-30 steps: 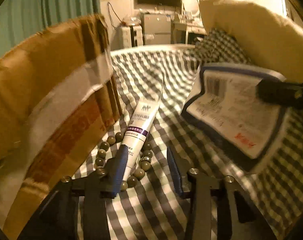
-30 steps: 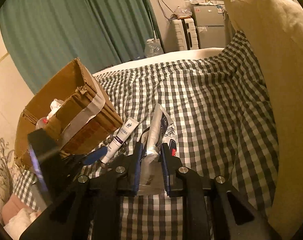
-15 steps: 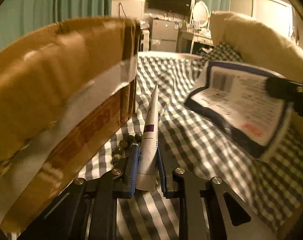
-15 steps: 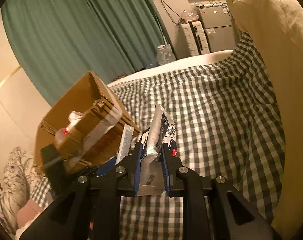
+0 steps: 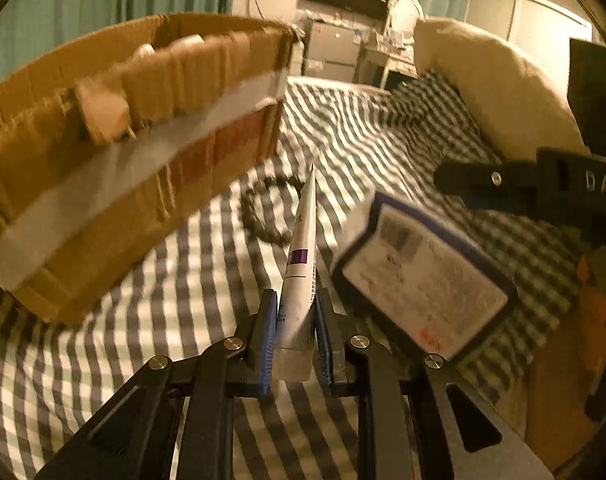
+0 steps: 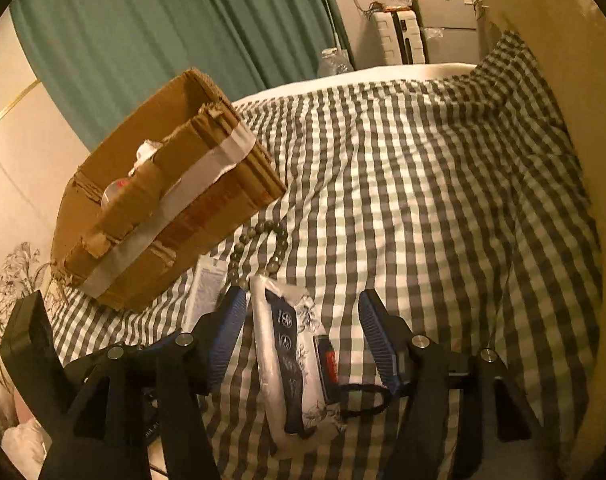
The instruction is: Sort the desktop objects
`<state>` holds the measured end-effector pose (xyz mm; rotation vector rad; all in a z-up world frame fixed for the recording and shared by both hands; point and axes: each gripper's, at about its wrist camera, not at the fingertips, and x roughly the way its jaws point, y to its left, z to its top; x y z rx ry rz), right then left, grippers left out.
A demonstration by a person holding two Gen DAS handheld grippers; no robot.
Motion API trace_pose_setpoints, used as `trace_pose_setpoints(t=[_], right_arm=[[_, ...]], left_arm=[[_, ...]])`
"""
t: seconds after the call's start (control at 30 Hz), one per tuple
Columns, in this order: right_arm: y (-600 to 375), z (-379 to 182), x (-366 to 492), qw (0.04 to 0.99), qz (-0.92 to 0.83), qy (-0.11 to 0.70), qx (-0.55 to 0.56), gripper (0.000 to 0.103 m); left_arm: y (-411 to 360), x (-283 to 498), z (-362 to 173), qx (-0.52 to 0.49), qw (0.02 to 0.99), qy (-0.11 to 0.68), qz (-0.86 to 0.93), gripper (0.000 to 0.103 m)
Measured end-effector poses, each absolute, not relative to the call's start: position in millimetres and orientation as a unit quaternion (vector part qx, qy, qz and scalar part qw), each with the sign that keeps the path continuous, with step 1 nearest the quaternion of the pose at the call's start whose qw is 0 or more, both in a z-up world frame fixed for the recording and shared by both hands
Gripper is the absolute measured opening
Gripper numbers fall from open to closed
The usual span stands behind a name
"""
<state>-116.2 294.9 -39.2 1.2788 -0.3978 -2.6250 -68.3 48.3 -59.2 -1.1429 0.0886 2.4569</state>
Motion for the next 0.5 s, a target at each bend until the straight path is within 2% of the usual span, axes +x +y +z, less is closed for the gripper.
trace_pose_setpoints(t=[0.2, 0.27, 0.3, 0.5], right_arm=[[270.2, -59.4, -113.1, 0.13, -0.864, -0.088, 0.479, 0.06], [258.3, -70.7, -116.5, 0.113, -0.858, -0.044, 0.499, 0.019], [256.9, -72.4, -116.9, 0.115, -0.858, -0.041, 0.5, 0.006], [272.5, -33.7, -104.7, 0.167, -0.888, -0.119, 0.411, 0.006]], left_arm=[[46.0, -74.8, -79.6, -0.437, 0.205, 0.023, 0.876, 0.018], [41.3, -76.3, -83.1, -0.439, 0.208, 0.006, 0.874, 0.018], [40.0, -77.2, -81.9, -0.439, 0.208, 0.0, 0.874, 0.019], [33.3, -74.2, -64.1, -0.412, 0.203, -0.009, 0.888, 0.019]])
